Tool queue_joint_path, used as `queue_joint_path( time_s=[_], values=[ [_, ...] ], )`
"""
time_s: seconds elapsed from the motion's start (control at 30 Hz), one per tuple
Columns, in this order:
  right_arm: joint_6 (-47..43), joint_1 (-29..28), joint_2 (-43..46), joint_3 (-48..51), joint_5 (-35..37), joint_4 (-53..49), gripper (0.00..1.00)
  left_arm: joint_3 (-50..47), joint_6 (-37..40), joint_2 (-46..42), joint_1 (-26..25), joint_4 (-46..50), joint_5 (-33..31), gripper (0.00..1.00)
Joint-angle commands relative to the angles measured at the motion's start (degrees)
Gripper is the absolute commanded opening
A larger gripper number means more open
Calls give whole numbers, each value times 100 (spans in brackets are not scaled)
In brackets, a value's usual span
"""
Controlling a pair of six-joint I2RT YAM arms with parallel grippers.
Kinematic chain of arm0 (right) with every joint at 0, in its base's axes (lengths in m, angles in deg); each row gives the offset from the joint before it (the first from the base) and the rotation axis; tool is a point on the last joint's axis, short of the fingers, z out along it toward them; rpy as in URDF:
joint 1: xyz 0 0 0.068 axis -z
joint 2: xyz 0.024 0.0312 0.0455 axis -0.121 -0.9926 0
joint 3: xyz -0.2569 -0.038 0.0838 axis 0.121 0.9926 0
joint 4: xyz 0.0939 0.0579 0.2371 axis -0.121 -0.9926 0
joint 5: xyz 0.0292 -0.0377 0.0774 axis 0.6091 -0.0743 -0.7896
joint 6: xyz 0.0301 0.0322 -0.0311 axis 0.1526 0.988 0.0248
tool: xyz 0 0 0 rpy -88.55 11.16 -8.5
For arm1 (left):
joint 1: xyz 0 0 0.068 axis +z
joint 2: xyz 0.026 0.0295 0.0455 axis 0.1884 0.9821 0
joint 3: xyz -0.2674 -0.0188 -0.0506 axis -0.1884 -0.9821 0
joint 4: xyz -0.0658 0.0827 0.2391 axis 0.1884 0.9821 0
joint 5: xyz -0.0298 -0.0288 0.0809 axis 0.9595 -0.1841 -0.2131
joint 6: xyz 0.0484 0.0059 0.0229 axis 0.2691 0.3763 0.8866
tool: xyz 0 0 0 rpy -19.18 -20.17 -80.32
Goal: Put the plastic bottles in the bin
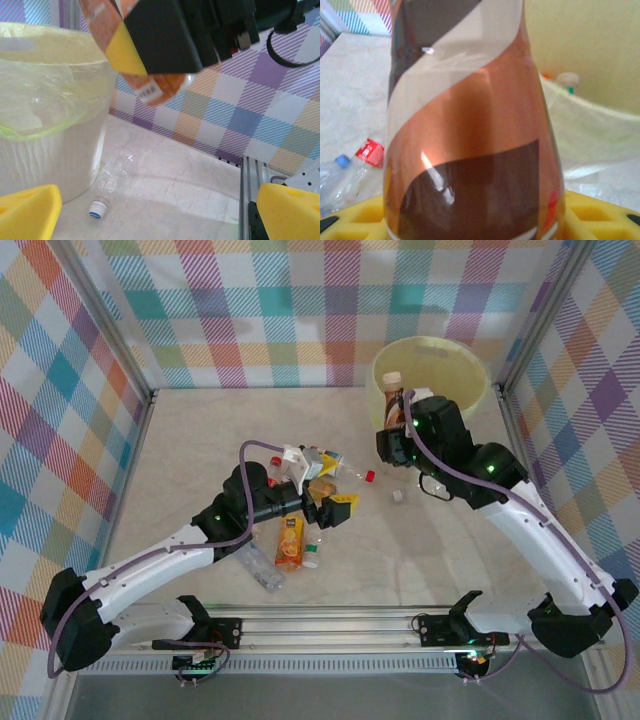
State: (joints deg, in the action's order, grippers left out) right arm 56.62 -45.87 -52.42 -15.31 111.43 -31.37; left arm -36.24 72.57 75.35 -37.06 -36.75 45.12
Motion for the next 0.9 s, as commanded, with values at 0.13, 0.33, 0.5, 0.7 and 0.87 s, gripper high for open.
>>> queue_joint_path(
  time_s=[0.13, 0.33, 0.5, 0.7, 0.87],
  values=[
    [-261, 718, -736, -1012, 404, 170, 56, -92, -11, -216, -59, -188, -259, 100],
    [-204, 1520, -1276, -1377, 130, 523, 56, -184, -14, -130, -65, -146, -404, 100],
    [-106, 2125, -1913, -2023, -429, 260, 56, -194, 69, -21, -59, -70, -425, 100],
    [27, 2622, -2862, -2899, -1205, -468, 56, -141, 86, 76, -59, 64, -593, 100],
    [137, 2776, -3291, -3090, -1517, -667, 56, -97, 27, 114, -63, 242, -971, 100]
  ],
)
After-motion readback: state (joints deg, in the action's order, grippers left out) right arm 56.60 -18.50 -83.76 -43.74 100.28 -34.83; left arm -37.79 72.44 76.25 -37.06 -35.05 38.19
